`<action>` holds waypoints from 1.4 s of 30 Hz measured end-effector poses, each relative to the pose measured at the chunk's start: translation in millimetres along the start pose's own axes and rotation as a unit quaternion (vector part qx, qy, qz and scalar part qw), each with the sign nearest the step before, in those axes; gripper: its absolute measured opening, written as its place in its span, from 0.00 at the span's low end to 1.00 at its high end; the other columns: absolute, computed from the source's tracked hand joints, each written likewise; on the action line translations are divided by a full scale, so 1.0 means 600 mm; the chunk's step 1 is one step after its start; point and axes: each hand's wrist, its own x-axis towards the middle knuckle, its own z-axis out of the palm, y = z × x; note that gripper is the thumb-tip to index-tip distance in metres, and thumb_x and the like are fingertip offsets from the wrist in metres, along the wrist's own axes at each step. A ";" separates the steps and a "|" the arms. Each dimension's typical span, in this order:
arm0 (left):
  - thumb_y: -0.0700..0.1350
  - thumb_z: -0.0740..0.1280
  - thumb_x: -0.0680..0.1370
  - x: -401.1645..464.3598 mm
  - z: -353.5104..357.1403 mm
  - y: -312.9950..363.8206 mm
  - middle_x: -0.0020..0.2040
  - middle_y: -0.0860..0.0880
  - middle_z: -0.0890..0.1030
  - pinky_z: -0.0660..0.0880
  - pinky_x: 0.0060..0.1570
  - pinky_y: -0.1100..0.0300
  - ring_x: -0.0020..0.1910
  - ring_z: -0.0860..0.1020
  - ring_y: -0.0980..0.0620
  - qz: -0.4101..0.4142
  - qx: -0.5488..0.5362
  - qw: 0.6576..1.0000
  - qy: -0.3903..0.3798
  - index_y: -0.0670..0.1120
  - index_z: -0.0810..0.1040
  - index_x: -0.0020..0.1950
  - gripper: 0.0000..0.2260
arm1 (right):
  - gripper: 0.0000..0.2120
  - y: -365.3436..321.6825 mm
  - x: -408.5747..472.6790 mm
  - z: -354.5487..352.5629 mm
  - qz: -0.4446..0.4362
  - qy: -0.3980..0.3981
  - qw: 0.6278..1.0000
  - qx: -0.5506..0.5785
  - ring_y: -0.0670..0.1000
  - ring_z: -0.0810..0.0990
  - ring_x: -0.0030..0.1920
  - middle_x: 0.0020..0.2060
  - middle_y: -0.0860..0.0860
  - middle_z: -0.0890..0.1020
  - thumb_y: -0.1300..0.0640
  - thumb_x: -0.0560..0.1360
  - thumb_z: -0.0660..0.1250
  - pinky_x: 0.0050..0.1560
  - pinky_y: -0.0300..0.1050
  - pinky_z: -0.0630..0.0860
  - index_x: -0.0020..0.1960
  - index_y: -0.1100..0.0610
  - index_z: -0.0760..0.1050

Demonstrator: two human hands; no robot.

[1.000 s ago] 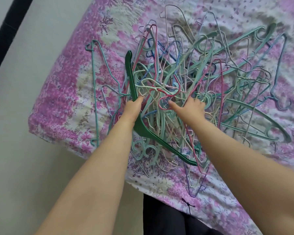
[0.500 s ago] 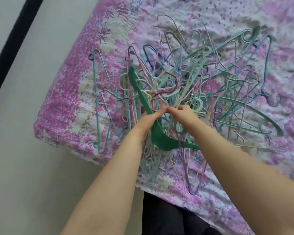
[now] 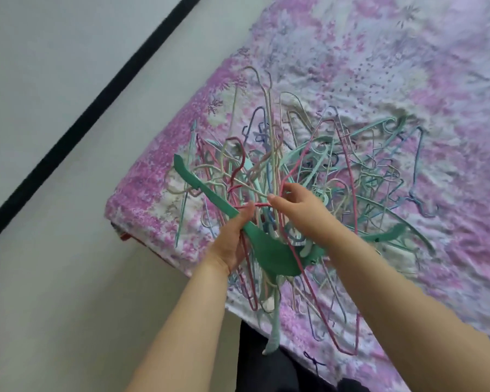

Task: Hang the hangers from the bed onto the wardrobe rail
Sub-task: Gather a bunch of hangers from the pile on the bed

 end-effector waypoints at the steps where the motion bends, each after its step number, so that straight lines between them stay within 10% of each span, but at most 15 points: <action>1: 0.55 0.66 0.75 -0.017 0.013 0.002 0.46 0.41 0.83 0.81 0.41 0.54 0.38 0.83 0.47 0.007 0.003 1.000 0.005 0.44 0.85 0.50 0.16 | 0.30 -0.007 -0.015 -0.002 -0.005 -0.005 1.000 -0.001 0.50 0.76 0.53 0.59 0.51 0.76 0.44 0.77 0.64 0.55 0.46 0.74 0.74 0.56 0.61; 11: 0.54 0.66 0.75 -0.141 0.133 0.046 0.42 0.43 0.84 0.77 0.46 0.52 0.40 0.82 0.47 0.087 0.007 0.996 -0.022 0.43 0.85 0.49 0.16 | 0.31 -0.080 -0.180 -0.063 -0.101 0.046 0.992 0.054 0.51 0.74 0.61 0.62 0.48 0.74 0.45 0.74 0.68 0.65 0.55 0.71 0.71 0.53 0.61; 20: 0.62 0.71 0.69 -0.250 0.203 0.104 0.63 0.35 0.77 0.76 0.59 0.44 0.60 0.78 0.39 0.140 0.030 0.982 -0.126 0.38 0.77 0.64 0.34 | 0.31 -0.128 -0.301 -0.128 -0.157 0.018 0.970 0.186 0.45 0.77 0.58 0.67 0.49 0.73 0.58 0.77 0.66 0.51 0.32 0.70 0.76 0.57 0.58; 24: 0.63 0.74 0.66 -0.280 0.228 0.114 0.66 0.34 0.74 0.73 0.62 0.42 0.64 0.74 0.36 0.161 0.030 0.975 -0.150 0.35 0.70 0.69 0.43 | 0.23 -0.137 -0.334 -0.146 -0.172 -0.024 0.970 0.168 0.41 0.73 0.56 0.62 0.45 0.72 0.48 0.78 0.63 0.61 0.42 0.61 0.70 0.52 0.65; 28: 0.66 0.75 0.61 -0.294 0.238 0.114 0.70 0.32 0.68 0.68 0.65 0.38 0.69 0.66 0.30 0.169 0.023 0.963 -0.207 0.36 0.66 0.73 0.51 | 0.36 -0.141 -0.350 -0.157 -0.184 -0.050 0.971 0.147 0.50 0.63 0.72 0.73 0.46 0.65 0.33 0.73 0.59 0.71 0.52 0.54 0.76 0.48 0.58; 38: 0.67 0.76 0.59 -0.299 0.253 0.052 0.56 0.37 0.80 0.75 0.58 0.45 0.54 0.80 0.40 0.150 0.013 0.968 -0.201 0.36 0.75 0.65 0.46 | 0.09 -0.090 -0.329 -0.110 -0.152 0.114 0.982 0.014 0.49 0.76 0.36 0.36 0.48 0.77 0.54 0.81 0.57 0.43 0.49 0.76 0.46 0.52 0.74; 42: 0.70 0.77 0.52 -0.299 0.243 0.040 0.52 0.37 0.80 0.78 0.52 0.45 0.48 0.81 0.40 0.139 -0.023 0.985 -0.102 0.37 0.79 0.60 0.47 | 0.18 -0.068 -0.345 -0.119 -0.188 0.117 0.955 -0.196 0.52 0.73 0.62 0.65 0.52 0.71 0.55 0.79 0.60 0.61 0.50 0.71 0.69 0.54 0.67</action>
